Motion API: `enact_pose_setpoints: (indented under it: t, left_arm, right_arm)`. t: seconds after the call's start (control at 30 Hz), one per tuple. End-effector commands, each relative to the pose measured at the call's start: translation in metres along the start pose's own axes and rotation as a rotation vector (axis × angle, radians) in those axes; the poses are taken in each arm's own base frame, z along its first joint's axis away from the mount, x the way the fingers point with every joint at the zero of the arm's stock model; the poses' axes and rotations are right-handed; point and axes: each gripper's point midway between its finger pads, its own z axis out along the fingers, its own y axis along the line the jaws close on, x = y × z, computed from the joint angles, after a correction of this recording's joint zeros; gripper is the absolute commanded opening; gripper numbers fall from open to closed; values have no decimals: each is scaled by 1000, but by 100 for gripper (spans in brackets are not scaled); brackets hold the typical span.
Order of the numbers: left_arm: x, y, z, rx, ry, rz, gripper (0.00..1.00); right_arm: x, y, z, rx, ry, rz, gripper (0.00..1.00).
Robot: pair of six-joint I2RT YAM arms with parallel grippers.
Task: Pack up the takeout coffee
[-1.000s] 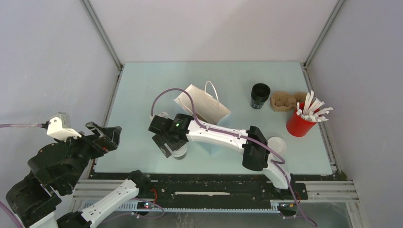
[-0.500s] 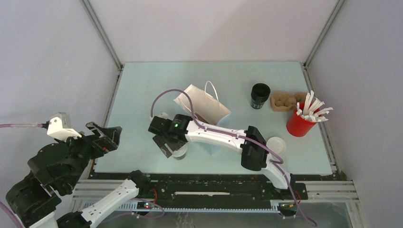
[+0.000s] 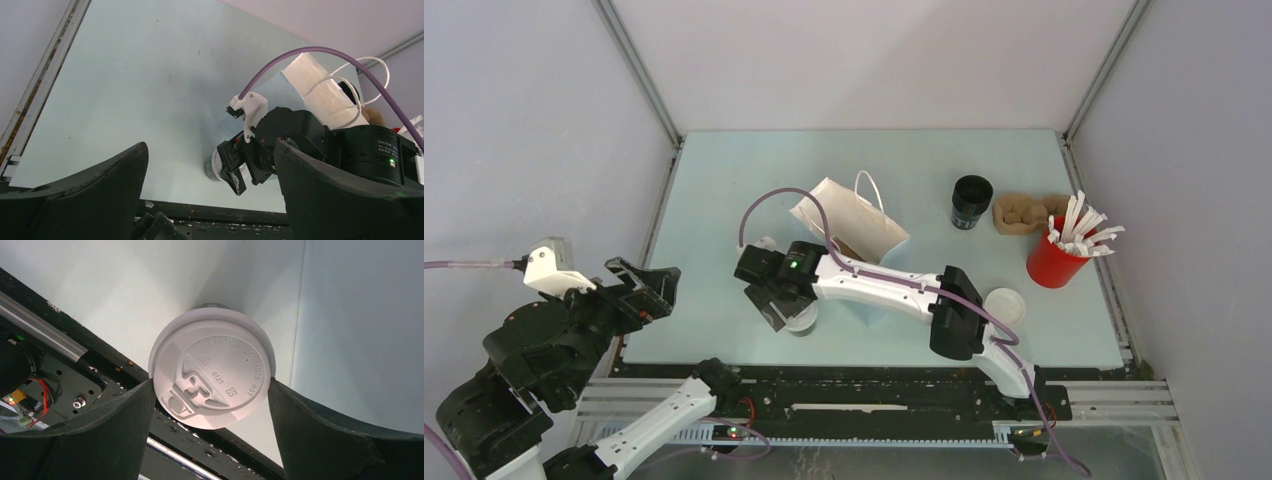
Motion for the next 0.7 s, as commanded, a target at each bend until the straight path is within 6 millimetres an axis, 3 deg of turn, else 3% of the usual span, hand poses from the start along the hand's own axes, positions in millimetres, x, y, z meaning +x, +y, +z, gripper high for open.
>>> enact_pose_setpoints:
  t: [0.0,0.2,0.33,0.47,0.57,0.67]
  left_arm:
    - [-4,-1,-5,19,-12,4,100]
    - [-4,0,-5,17,-12,5,100]
    - [-4,-1,-4,15,-8,3,100]
    - [-6,-6,-3,18,-2,-9,100]
    - [-12,-15,1,18,8,-20,100]
    - [-16,-36,12,39,46,-11,100]
  right_arm:
    - [-12,3,-3,-10,-38,-11,87]
    - [-16,5,-10,-29,-52,-15,78]
    - [-26,12,-39,-66,-102,-37,72]
    - [-42,24,-100,-139,-238,-94,69]
    - [-54,22,-170,-215,-376,-97,67]
    - [-60,5,-237,-263,-508,-84,66]
